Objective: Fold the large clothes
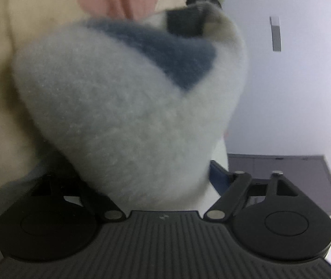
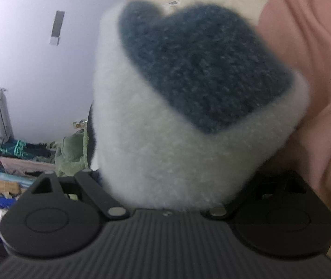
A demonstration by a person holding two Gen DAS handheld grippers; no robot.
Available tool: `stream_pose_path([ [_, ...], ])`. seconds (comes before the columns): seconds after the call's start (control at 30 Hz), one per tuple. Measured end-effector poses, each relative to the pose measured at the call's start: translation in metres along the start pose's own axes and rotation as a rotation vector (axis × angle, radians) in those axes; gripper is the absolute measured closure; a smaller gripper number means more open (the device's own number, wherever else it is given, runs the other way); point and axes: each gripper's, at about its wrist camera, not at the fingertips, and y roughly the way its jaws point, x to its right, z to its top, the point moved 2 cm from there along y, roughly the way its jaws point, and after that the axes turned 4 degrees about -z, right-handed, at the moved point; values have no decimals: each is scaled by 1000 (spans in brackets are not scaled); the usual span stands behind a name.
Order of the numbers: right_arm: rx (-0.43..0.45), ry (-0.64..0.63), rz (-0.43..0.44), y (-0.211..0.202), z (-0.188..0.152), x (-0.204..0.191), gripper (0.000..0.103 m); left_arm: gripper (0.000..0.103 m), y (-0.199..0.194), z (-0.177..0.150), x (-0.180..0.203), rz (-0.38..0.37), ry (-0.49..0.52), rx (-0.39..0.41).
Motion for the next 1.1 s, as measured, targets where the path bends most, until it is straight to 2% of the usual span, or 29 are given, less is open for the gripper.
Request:
stream_pose_path([
  [0.03, 7, -17, -1, -3, -1, -1, 30, 33, -2, -2, 2, 7, 18, 3],
  [0.07, 14, -37, -1, -7, -3, -4, 34, 35, -4, -4, 3, 4, 26, 6],
  [0.13, 30, -76, 10, -13, -4, -9, 48, 45, -12, -7, 6, -9, 50, 11],
  [0.23, 52, -162, 31, -27, -9, -23, 54, 48, -26, -4, 6, -25, 86, 22],
  [0.43, 85, -257, 80, -61, -19, -37, 55, 49, -62, -27, 14, -83, 155, 7],
  [0.57, 98, -290, 114, -93, -20, -41, 55, 49, -78, -43, 35, -121, 174, -19],
  [0.77, 148, -325, 189, -154, -5, -54, 55, 49, -94, -84, 82, -195, 234, -38],
  [0.87, 198, -341, 211, -185, 12, -58, 55, 49, -85, -112, 113, -218, 271, -67],
  [1.1, 339, -303, 239, -250, 79, -40, 55, 48, -14, -181, 193, -276, 361, -154],
])
